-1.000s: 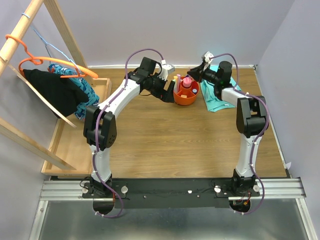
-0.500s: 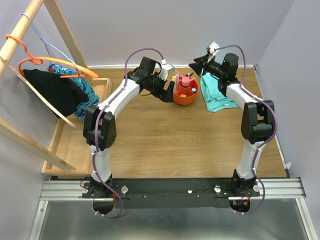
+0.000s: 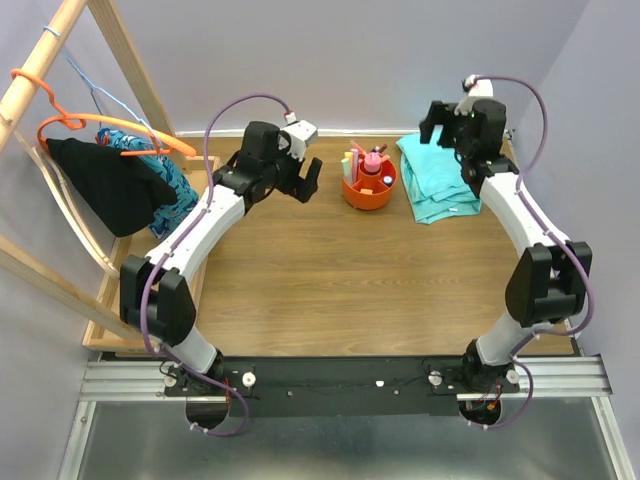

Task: Sort the stationery into containers
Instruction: Reset both arms

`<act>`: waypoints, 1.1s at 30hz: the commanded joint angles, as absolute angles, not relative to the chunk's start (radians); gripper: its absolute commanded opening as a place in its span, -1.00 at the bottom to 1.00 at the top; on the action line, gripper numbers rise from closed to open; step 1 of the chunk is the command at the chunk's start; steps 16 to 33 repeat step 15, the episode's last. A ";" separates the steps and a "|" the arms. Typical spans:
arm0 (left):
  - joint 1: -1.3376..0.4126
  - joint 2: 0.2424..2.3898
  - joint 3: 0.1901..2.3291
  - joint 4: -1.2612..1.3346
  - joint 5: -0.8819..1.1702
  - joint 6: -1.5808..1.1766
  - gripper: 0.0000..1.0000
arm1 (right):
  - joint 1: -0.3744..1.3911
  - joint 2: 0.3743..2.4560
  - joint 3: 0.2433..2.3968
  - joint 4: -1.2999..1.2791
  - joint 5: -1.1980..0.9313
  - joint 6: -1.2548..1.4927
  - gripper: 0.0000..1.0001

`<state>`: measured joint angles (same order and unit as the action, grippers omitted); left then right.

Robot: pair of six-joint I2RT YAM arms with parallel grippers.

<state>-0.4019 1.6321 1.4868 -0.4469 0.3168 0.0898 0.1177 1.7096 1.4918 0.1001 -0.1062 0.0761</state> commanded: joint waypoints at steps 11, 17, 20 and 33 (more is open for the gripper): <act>-0.426 1.592 1.311 -0.227 -0.043 0.092 0.97 | 0.107 1.329 1.160 -0.275 0.307 0.114 1.00; -0.429 1.608 1.333 -0.236 -0.020 0.084 0.97 | 0.107 1.278 1.128 -0.275 0.302 0.097 1.00; -0.429 1.608 1.333 -0.236 -0.020 0.084 0.97 | 0.107 1.278 1.128 -0.275 0.302 0.097 1.00; -0.429 1.608 1.333 -0.236 -0.020 0.084 0.97 | 0.107 1.278 1.128 -0.275 0.302 0.097 1.00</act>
